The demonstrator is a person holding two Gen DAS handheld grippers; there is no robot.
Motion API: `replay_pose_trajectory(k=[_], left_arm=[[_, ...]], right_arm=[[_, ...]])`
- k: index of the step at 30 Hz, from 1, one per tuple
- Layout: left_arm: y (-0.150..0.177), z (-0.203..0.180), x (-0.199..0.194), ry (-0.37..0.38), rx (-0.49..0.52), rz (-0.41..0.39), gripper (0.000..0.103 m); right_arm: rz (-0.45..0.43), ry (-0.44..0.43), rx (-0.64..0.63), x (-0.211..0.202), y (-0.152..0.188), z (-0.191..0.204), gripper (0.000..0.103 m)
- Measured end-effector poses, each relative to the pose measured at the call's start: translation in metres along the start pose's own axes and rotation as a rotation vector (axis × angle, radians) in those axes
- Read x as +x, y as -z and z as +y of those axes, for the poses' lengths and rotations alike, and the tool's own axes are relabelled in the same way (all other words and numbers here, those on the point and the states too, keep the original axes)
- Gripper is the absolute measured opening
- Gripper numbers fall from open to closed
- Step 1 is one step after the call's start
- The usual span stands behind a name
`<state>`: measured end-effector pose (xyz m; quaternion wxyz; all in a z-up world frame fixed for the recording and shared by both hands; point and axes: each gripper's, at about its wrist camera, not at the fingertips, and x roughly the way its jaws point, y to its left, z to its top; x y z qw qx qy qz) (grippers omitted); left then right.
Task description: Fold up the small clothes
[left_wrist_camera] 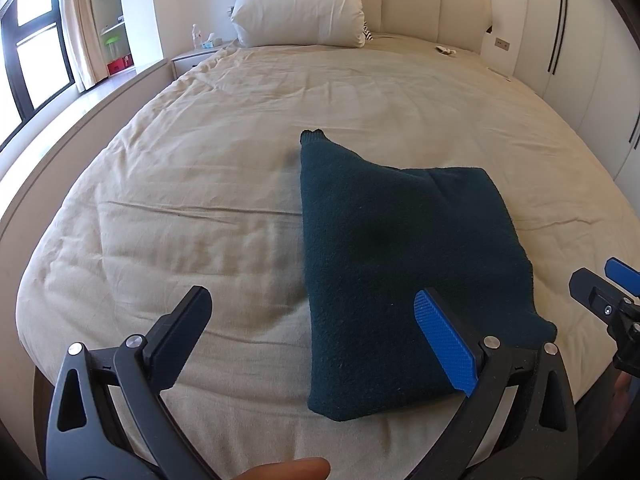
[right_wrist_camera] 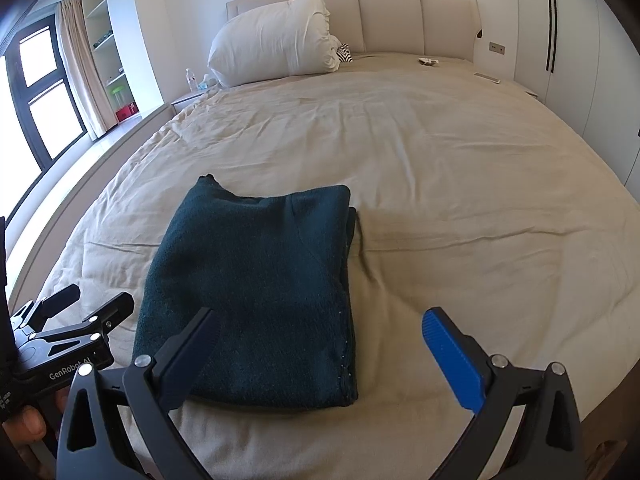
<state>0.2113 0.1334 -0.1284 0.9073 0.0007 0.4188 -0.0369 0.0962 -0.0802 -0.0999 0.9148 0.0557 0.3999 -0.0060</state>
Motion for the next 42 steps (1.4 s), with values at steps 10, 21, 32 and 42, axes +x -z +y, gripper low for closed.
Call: replay_pose_trajectory(k=[10,21,32,42], left_arm=[[0.0003,0.0013,0.0008,0.001,-0.001,0.002,0.103],[0.0017,0.0020,0.0016,0.002,-0.004,0.005,0.103],[0.0013,0.0024,0.0020,0.001,-0.005,0.005,0.103],[0.0025,0.0025,0.0025,0.001,-0.006,0.007,0.103]], right_arm=[[0.001,-0.001,-0.001,0.0002,-0.0006,-0.0013,0.103],[0.003,-0.003,0.002,0.0001,-0.0008,-0.0016,0.103],[0.004,-0.004,0.002,0.0000,-0.0007,-0.0016,0.103],[0.005,-0.005,0.003,-0.0002,0.0007,-0.0006,0.103]])
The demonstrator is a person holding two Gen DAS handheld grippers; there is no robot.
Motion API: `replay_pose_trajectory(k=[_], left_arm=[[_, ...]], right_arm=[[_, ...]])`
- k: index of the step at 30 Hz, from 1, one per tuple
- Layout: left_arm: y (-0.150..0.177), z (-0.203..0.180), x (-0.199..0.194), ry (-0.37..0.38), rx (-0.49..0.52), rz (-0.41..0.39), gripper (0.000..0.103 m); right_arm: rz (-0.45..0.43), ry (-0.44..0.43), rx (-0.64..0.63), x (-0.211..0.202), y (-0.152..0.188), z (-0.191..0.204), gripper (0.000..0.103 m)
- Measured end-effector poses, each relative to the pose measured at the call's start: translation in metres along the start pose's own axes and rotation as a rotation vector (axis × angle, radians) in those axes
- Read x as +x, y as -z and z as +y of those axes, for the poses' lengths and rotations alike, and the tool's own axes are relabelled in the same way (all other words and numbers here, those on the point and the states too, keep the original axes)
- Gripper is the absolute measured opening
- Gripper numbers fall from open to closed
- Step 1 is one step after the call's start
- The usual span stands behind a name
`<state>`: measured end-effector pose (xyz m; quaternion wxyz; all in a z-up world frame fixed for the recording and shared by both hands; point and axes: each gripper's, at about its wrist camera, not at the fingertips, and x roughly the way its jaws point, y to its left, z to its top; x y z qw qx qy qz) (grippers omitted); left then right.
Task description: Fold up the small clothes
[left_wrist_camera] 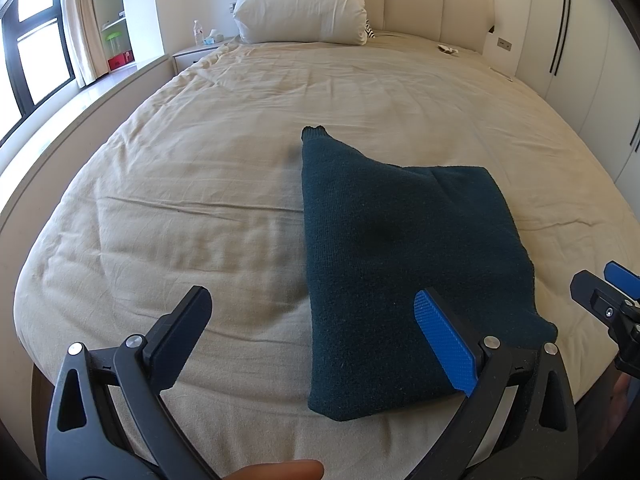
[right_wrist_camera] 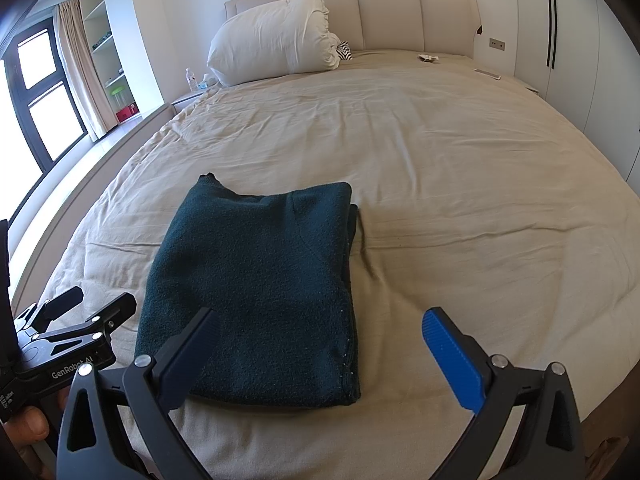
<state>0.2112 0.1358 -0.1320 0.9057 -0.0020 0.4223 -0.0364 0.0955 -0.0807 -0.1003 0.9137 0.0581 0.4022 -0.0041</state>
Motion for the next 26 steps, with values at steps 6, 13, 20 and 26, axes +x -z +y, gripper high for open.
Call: replay_pose_trajectory(k=[6,13,20,26], left_arm=[[0.0006,0.0001,0.0012,0.002,-0.003,0.003,0.103],[0.0013,-0.0008,0.0018,0.001,-0.003,0.006,0.103],[0.0021,-0.0012,0.0024,0.002,-0.004,0.011,0.103],[0.0036,-0.0030,0.0010,-0.008,0.004,-0.002,0.103]], right_arm=[[0.003,-0.001,0.000,-0.0006,0.0012,0.0011,0.103],[0.004,-0.002,0.000,-0.0006,0.0005,0.0004,0.103],[0.003,-0.003,0.001,-0.0007,0.0004,0.0001,0.103],[0.005,-0.004,0.003,-0.0009,0.0015,0.0004,0.103]])
